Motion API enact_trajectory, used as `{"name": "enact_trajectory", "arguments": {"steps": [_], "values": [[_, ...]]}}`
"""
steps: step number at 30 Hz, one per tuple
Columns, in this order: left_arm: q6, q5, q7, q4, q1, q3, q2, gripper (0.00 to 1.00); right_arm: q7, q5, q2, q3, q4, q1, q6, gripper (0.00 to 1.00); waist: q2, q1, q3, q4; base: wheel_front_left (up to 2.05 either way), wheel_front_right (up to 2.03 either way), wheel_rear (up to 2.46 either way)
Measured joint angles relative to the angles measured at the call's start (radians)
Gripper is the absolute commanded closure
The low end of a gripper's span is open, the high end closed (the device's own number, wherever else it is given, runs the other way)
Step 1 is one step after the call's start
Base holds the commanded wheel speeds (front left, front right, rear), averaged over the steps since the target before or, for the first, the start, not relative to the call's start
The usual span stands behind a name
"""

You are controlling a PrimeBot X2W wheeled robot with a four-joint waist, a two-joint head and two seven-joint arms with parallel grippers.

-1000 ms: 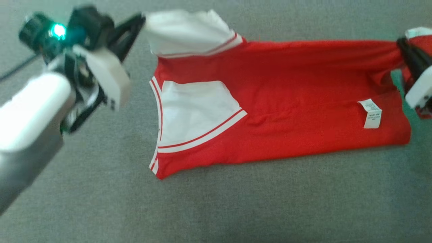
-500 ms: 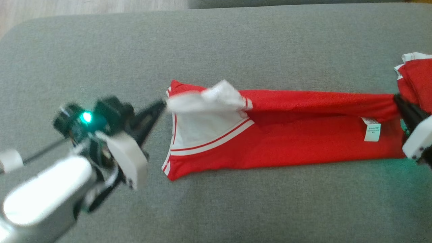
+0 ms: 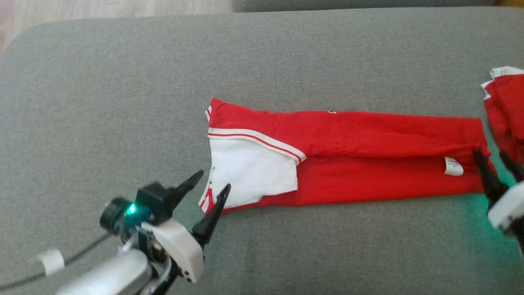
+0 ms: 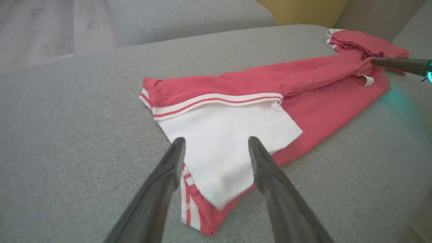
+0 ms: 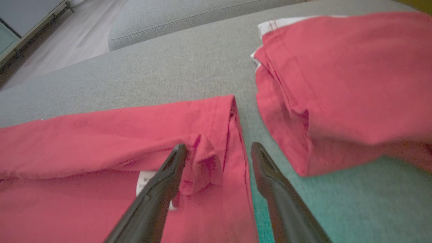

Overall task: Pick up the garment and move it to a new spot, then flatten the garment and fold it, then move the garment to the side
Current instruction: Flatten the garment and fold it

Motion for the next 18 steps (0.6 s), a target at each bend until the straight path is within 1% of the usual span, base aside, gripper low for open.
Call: {"name": "enact_trajectory", "arguments": {"steps": [5,7,9,12,15,16,18], "values": [[0.066,0.006,-0.17,0.062,0.089,0.035,-0.071,0.0,-0.048,0.0,0.04,-0.087,-0.042,0.143,0.0,0.0,0.0,0.0,-0.01,0.011,0.0,0.0,0.0],[0.09,0.016,-0.229,0.09,0.114,0.048,-0.1,0.0,-0.063,0.0,0.057,-0.129,-0.063,0.178,0.0,0.0,0.0,0.0,-0.013,0.017,0.0,0.0,0.0],[0.116,0.039,-0.262,0.113,0.135,0.073,-0.133,0.0,-0.066,-0.006,0.073,-0.172,-0.078,0.186,0.0,0.0,0.0,0.0,-0.013,0.024,0.0,0.0,0.0],[0.142,0.097,-0.278,0.132,0.159,0.106,-0.188,0.0,-0.061,-0.032,0.087,-0.24,-0.096,0.184,0.0,0.0,0.0,0.0,-0.013,0.043,0.0,0.0,0.0],[0.147,0.175,-0.278,0.127,0.198,0.162,-0.251,0.0,-0.052,-0.055,0.099,-0.316,-0.098,0.174,0.0,0.0,0.0,0.0,-0.01,0.067,0.0,0.0,0.0],[0.136,0.221,-0.278,0.125,0.228,0.193,-0.287,0.0,-0.036,-0.085,0.102,-0.36,-0.098,0.156,0.0,0.0,0.0,0.0,-0.006,0.084,0.0,0.0,0.0],[0.111,0.261,-0.279,0.132,0.255,0.208,-0.313,0.0,-0.01,-0.116,0.106,-0.395,-0.096,0.139,0.0,0.0,0.0,0.0,-0.003,0.101,0.0,0.0,0.0]]}}
